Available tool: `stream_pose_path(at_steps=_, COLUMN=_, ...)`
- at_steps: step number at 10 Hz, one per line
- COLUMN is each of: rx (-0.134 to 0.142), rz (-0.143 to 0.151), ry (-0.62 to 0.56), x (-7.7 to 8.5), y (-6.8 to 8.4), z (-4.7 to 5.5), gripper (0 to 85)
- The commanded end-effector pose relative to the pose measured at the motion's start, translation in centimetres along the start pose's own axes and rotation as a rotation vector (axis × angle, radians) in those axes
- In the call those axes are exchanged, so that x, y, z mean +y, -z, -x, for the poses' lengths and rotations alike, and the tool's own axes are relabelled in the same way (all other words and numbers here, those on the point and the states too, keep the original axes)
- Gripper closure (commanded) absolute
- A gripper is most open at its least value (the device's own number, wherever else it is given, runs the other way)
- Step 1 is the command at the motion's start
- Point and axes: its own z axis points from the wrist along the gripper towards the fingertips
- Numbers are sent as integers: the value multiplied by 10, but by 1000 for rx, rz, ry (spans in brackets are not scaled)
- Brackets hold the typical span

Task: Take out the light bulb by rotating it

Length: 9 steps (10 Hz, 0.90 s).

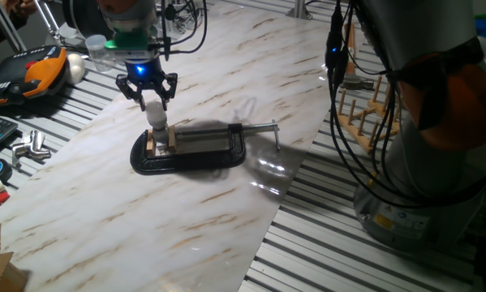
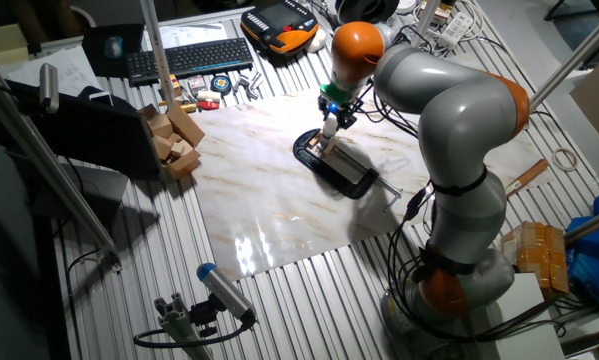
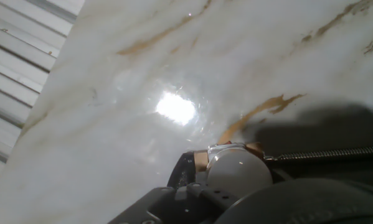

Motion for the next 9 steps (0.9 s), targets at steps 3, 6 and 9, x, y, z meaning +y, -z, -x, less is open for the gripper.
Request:
stream_pose_path(at_steps=3, rx=2, rz=6, ry=-19, x=0, y=-1, z=0, gripper=0)
stream_pose_path(at_steps=6, rx=17, rz=6, ry=-54, x=0, y=-7, z=1, gripper=0)
stream_pose_path(at_steps=9, rx=30, rz=17, ry=-50, x=-2, y=-14, z=1, gripper=170)
